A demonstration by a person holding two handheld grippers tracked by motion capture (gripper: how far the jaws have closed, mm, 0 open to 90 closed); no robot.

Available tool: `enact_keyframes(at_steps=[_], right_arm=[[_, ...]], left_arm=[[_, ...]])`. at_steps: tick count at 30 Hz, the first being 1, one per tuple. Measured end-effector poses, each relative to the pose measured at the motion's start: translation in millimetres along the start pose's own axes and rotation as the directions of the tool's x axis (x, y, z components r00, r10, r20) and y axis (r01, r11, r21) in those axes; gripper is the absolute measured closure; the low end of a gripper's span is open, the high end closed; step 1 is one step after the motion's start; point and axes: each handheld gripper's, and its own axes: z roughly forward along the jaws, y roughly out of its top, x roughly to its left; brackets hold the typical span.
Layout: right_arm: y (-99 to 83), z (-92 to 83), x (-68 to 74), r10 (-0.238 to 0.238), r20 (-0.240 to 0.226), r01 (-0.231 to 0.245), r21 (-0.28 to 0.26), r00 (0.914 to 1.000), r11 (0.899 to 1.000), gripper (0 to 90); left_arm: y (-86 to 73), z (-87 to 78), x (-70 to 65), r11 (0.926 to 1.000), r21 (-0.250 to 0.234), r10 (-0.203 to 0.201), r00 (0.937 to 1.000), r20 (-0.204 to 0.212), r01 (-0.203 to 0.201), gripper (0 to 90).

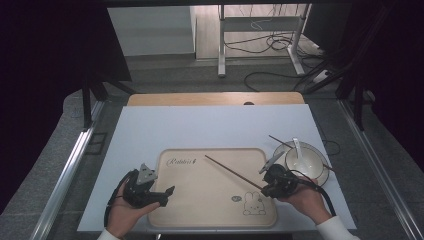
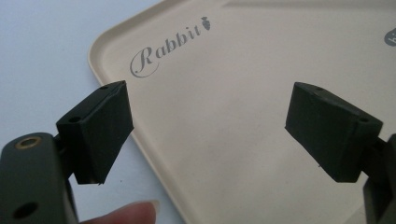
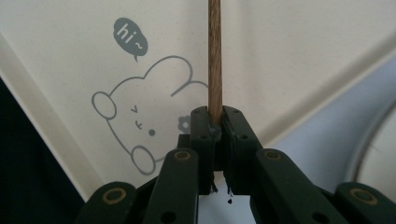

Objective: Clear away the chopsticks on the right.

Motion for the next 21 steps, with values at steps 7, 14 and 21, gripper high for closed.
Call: enact_keyframes(at_steps=[7,14,21], right_arm=[[1.6,11.9,8.4,-0.048,0.038,0.046,0.049,0.9981,0.998,82.1],[4.4,-1.8,11.4,-0.071,0.067,0.072,-0.012,0.9952,0.997,60.0],[-13.3,-86.6,-24.3,0.045,0.139,-0.002,-0.292,0.9893,0.956,39.0]], left_arm=[[0.0,0.2,-1.5,1.0,0.003,0.008,1.0,-0.001,-0.008,15.1],[-0.3,-0.2,-0.8,1.0,0.004,0.007,1.0,-0.002,-0.007,15.1],[-0.3,-0.4,-0.9,1.0,0.003,0.007,1.0,-0.002,-0.007,15.1]])
